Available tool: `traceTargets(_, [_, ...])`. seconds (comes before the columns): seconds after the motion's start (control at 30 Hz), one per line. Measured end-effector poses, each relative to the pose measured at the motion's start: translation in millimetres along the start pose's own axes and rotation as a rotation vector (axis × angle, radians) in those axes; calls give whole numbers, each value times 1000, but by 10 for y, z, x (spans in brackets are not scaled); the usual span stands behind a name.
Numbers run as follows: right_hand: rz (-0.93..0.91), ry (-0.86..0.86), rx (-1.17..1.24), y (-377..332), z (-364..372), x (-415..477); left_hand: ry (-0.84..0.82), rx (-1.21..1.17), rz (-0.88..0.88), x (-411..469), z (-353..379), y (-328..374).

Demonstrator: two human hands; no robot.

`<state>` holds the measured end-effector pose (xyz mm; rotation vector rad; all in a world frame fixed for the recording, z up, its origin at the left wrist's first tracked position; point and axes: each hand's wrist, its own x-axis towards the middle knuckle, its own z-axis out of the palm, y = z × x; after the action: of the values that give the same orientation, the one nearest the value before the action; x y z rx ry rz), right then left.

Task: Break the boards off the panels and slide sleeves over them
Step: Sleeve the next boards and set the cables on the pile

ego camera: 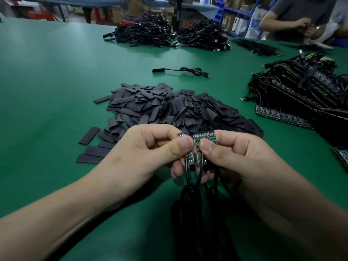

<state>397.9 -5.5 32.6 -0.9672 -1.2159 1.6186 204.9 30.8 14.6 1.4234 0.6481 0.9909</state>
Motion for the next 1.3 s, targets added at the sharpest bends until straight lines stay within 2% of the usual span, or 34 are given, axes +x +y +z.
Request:
traceTargets(0.17, [87,-52,-212,-109,-201,20,213,-82,48,29,-52,0])
traceTargets(0.3, [43,3,-585,-107,-236,52,319,-239,44,76,-76,87])
traceTargets(0.37, [-25,-5,-842,-89,-214,41,318,-218,65,78,-77,119])
traceTargets(0.47, [-311,97,-1066,-52,-160,-3,342,-26,170,48,-47,124])
traceTargets(0.53, [-424,124,-1016,-28,-60,-20,386,118,248,29,-9,129])
traceTargets(0.6, [-435,98,-925,21,30,-26,397,191,285,31,16,138])
traceTargets(0.73, [-364,60,-669,56,116,-16,343,348,297,49,9,146])
traceTargets(0.83, [-248,17,-303,-16,116,-20,363,521,291,66,-90,101])
traceTargets(0.93, [-200,7,7,-166,81,-29,502,884,231,118,-265,32])
traceTargets(1.0, [-214,21,30,-305,4,-34,495,1137,109,134,-328,-11])
traceTargets(1.07, [-247,86,-162,-434,-87,-38,452,1246,19,132,-342,-45])
traceTargets(1.17, [-284,256,-722,-505,-178,-49,438,1246,18,132,-349,-59])
traceTargets(1.23, [-223,305,-1118,-450,-208,-56,458,1247,38,142,-358,-61])
traceTargets(1.3, [-161,315,-1340,-362,-201,-51,497,1276,49,148,-377,-68])
